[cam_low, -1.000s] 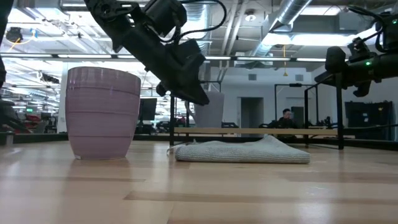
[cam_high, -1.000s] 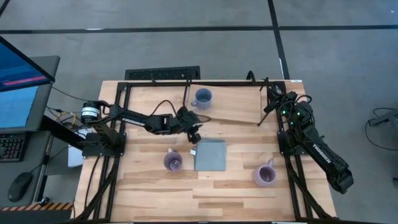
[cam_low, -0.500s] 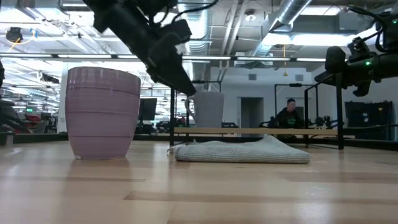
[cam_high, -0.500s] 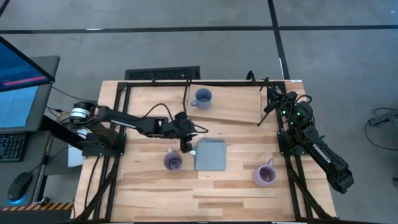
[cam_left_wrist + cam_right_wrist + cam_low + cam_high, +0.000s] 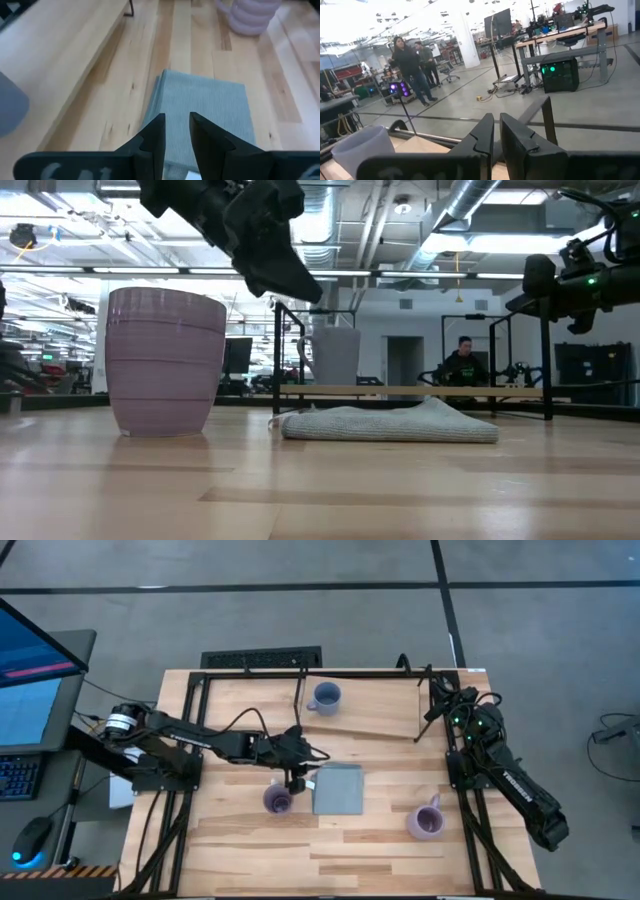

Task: Stack small to large cups/mugs on shelf
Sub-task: Put the left violet cup on the shelf

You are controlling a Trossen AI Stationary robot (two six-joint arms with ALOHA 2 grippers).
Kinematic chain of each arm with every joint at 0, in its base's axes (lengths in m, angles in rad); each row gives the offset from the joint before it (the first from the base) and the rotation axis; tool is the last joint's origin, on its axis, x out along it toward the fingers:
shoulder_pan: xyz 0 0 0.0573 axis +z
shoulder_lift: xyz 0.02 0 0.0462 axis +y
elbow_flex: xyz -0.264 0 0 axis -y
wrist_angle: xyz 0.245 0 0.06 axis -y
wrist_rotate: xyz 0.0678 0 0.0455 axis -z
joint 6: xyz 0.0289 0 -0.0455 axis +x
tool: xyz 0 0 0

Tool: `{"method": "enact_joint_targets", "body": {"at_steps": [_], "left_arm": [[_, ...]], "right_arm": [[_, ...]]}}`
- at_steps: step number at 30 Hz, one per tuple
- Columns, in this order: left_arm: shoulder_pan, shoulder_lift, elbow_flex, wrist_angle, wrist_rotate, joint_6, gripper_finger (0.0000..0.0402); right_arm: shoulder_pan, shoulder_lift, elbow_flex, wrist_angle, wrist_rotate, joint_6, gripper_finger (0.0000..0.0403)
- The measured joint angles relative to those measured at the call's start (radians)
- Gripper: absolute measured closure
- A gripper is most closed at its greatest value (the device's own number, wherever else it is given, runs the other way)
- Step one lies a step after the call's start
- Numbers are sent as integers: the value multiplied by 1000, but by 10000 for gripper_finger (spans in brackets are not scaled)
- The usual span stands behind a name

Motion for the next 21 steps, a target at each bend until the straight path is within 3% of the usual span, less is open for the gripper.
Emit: {"method": "enact_joint_targets", "body": {"at_steps": [11, 17, 21], "left_arm": [[-35, -14, -29, 126, -133, 202, 359], [-18, -156, -146, 139, -265, 168, 365], [-12, -307, -277, 246, -267, 155, 366]], "right_arm": [[0, -1, 14, 97, -11, 75, 347], [0, -1, 16, 77, -11, 56, 347], [-1, -1, 16, 73, -12, 54, 347]]}}
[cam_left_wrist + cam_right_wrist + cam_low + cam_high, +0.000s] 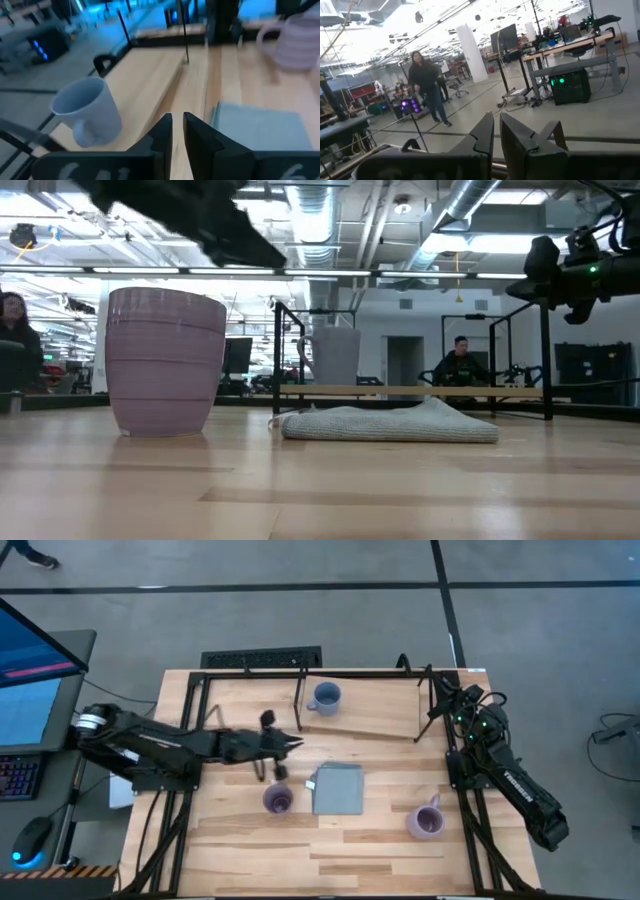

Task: Stack small to large cups/mugs on shelf
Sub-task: Put the left violet cup on the shelf

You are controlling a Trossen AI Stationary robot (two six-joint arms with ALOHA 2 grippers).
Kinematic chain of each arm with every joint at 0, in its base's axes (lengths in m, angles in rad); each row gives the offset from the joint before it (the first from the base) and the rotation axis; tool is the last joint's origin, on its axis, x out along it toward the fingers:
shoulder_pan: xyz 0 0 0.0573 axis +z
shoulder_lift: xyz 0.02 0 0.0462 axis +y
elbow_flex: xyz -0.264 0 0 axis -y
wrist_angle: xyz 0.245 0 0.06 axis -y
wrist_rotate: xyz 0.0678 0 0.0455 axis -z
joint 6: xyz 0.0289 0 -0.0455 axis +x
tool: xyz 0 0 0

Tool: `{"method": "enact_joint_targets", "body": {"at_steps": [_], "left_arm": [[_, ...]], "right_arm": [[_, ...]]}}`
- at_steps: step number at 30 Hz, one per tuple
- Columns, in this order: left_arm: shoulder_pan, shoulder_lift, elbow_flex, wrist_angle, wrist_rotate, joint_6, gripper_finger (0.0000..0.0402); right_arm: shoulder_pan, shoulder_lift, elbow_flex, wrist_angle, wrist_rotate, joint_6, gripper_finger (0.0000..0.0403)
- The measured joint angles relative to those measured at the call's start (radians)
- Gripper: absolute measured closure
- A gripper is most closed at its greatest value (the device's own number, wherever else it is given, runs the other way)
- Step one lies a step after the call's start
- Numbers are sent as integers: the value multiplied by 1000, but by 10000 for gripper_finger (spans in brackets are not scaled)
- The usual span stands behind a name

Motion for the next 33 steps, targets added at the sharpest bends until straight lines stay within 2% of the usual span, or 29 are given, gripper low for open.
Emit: {"method": "enact_joint_targets", "body": {"at_steps": [7, 12, 23, 28, 33], "left_arm": [[3, -255, -266, 196, -1, 6, 366], [4, -384, -376, 253, 7, 39, 366], [5, -574, -496, 236, 39, 39, 366], [5, -611, -502, 209, 126, 57, 366], [6, -632, -502, 173, 116, 52, 366]], "right_arm": [[0, 0, 0, 2, 17, 0, 347], [0, 0, 1, 1, 17, 0, 347], [0, 0, 2, 1, 17, 0, 347], [0, 0, 2, 1, 17, 0, 347], [0, 0, 2, -2, 17, 0, 347]]}}
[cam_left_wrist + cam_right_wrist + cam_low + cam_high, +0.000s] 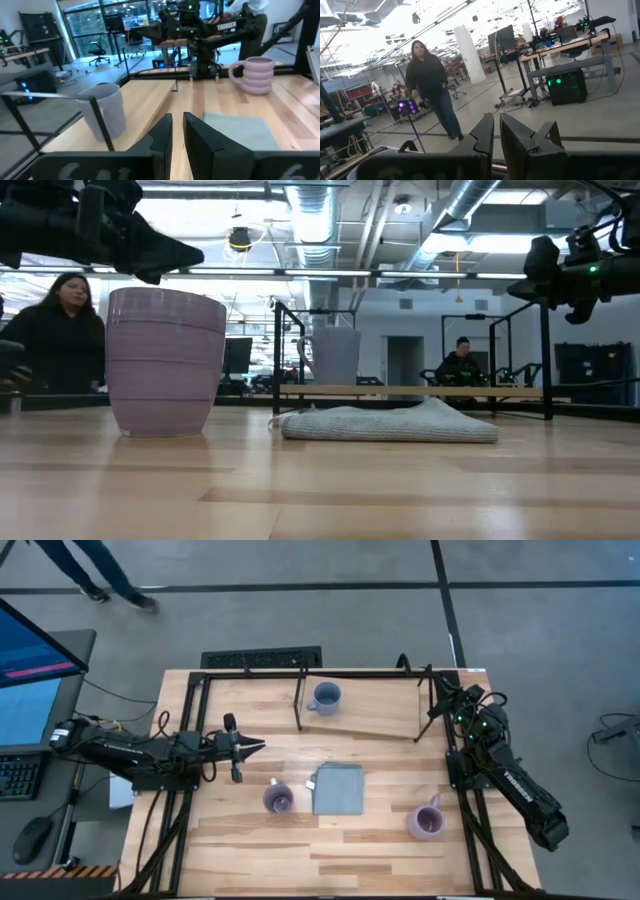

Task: Stack small to large cups/mugs on shelf
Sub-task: Put the left violet cup on the shelf

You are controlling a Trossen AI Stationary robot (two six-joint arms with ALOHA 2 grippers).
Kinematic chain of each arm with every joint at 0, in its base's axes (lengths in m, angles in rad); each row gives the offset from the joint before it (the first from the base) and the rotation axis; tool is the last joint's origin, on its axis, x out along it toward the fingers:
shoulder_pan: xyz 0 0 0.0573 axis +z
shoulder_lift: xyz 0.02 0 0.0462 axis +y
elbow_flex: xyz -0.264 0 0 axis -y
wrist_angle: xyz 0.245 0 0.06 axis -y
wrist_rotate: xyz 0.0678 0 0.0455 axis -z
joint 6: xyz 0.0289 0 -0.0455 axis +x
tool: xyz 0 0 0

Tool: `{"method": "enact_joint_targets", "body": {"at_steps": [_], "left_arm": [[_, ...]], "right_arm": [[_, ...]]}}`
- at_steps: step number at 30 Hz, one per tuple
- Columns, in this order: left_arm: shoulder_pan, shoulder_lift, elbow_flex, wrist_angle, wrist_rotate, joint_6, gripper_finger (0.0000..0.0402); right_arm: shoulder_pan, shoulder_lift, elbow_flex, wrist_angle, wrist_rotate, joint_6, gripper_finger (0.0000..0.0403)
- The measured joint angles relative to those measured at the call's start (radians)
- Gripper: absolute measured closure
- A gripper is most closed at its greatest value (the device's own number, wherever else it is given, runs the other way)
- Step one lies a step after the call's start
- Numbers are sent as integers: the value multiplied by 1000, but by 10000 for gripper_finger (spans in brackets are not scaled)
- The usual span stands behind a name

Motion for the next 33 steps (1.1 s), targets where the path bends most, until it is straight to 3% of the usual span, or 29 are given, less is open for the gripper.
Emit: {"method": "enact_joint_targets", "body": {"at_steps": [11, 22, 33], "left_arm": [[20, -67, 0, -110, 5, -36, 366], [116, -138, 0, -194, 104, -33, 366], [193, -186, 0, -239, 78, -36, 366]], "right_arm": [[0, 0, 0, -27, 0, 0, 347], [0, 0, 0, -27, 0, 0, 347], [0, 0, 0, -27, 0, 0, 347]]}}
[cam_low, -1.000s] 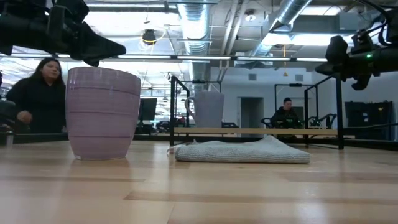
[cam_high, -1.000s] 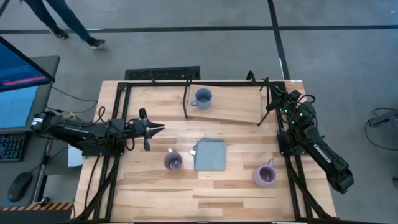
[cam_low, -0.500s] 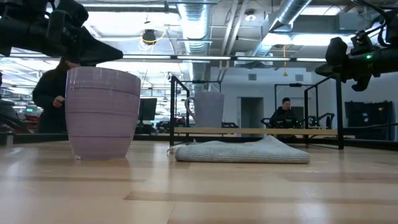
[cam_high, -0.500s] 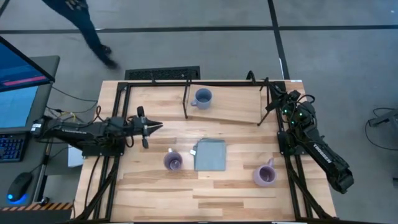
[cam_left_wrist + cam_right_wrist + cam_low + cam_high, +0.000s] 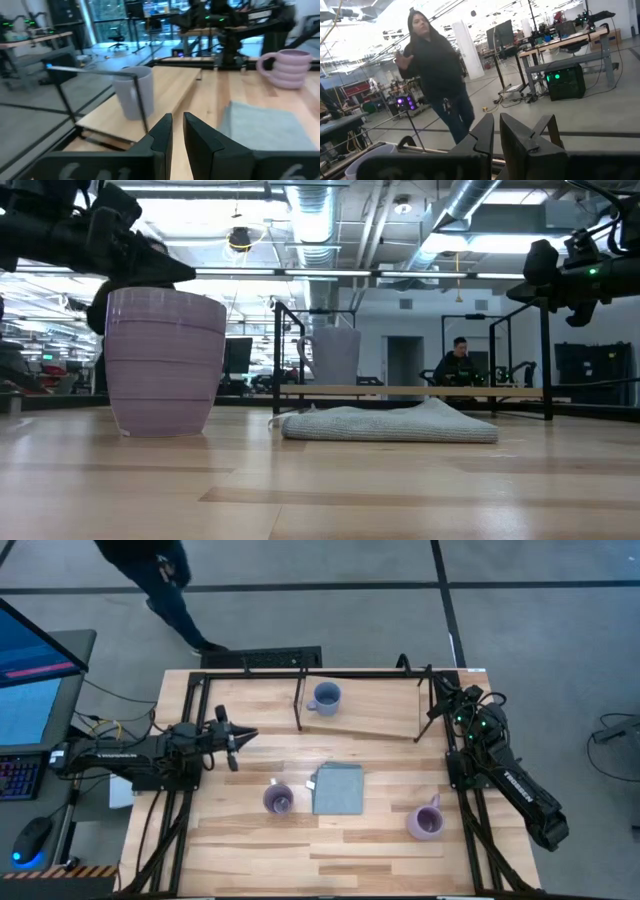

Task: Stack small to large cups/mugs on shelf
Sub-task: Put the left violet cup on the shelf

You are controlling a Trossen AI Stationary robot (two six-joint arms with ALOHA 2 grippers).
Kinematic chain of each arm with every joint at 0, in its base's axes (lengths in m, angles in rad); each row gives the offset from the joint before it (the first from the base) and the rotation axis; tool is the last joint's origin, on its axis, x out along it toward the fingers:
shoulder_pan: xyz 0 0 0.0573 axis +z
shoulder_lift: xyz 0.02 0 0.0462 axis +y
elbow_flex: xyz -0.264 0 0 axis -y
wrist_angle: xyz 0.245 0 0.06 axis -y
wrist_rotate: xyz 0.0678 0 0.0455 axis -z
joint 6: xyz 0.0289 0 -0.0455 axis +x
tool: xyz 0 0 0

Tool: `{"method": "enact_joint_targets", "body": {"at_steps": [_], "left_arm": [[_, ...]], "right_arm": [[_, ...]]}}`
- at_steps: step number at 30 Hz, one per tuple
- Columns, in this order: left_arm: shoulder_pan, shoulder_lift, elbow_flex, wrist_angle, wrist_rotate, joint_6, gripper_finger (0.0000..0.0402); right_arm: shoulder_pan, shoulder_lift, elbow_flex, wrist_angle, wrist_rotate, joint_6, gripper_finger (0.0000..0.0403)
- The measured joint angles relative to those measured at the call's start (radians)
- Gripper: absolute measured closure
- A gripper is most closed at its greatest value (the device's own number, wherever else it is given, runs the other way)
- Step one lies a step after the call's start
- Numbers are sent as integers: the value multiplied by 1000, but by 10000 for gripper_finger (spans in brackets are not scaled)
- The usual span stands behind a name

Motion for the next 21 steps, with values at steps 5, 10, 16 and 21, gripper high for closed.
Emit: {"method": "enact_joint_targets", "body": {"at_steps": [5, 10, 16, 21], "left_arm": [[2, 3, 0, -18, -77, -16, 366], [2, 3, 0, -17, -80, -24, 366], [2, 3, 0, -18, -81, -64, 366], [2, 3, 0, -18, -81, -69, 366]], "right_arm": [[0, 0, 0, 0, 0, 0, 347], [0, 0, 0, 0, 0, 0, 347], [0, 0, 0, 0, 0, 0, 347], [0, 0, 0, 0, 0, 0, 347]]}}
